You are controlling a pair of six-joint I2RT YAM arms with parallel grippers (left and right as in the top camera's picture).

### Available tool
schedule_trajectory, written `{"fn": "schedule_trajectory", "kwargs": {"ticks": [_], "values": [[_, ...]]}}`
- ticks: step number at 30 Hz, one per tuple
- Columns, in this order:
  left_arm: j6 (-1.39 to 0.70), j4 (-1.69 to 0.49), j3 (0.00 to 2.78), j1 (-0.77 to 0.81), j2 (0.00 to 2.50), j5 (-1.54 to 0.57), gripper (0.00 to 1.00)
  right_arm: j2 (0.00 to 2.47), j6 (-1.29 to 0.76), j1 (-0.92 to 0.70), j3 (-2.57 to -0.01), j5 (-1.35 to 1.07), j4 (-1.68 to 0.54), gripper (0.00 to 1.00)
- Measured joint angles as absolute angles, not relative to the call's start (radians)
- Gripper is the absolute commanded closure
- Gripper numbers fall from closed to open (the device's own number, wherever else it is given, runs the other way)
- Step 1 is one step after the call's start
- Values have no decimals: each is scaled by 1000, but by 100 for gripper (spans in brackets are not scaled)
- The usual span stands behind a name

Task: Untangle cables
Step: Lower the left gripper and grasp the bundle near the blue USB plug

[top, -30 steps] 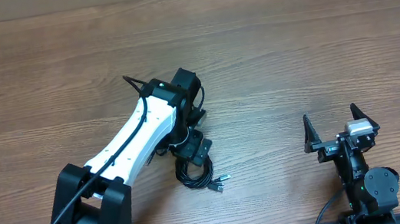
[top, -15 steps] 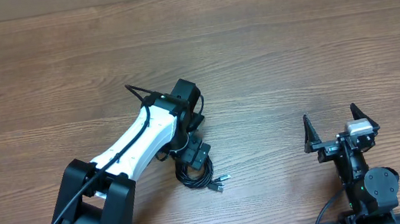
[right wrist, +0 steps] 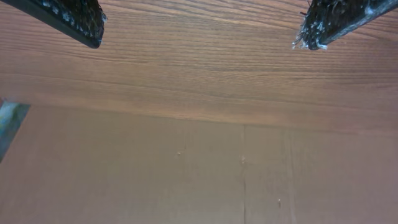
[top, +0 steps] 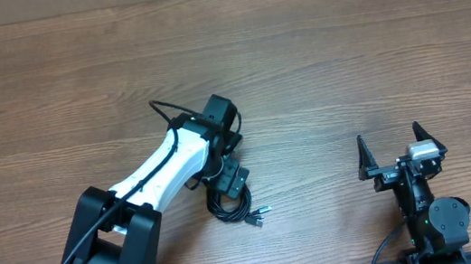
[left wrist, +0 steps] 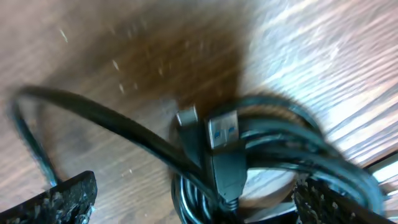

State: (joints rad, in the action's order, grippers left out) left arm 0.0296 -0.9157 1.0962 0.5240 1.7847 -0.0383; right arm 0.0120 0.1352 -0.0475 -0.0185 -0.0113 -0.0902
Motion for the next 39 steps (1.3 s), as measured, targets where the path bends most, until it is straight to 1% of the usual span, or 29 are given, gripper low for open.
{"fn": "schedule_trajectory", "kwargs": {"ticks": [7,9,15,19,21,29,30,33,35,39], "values": [[30,-892,1028,524,1785,-36,0,12,135,-47,-19,-11,-90,0],[30,-870,1014,524,1784,-30,3,12,135,-47,-19,-11,-90,0],[30,-836,1012,524,1784,-25,5,12,135,-47,-19,-11,-90,0],[29,-810,1012,524,1782,-29,11,12,136,-47,-19,-11,-90,0],[30,-790,1012,524,1782,-30,16,12,135,-47,-19,-11,-90,0],[29,-736,1012,524,1782,-41,18,12,135,-47,-19,-11,-90,0],[29,-735,1012,524,1782,-41,19,12,135,-47,-19,-11,-89,0],[29,-734,1012,524,1782,-41,27,12,135,-47,-19,-11,-89,0],[27,-732,1012,524,1782,-46,30,12,135,-47,-19,-11,-90,0],[17,-719,1012,524,1782,-65,30,12,136,-47,-19,-11,-90,0]]}}
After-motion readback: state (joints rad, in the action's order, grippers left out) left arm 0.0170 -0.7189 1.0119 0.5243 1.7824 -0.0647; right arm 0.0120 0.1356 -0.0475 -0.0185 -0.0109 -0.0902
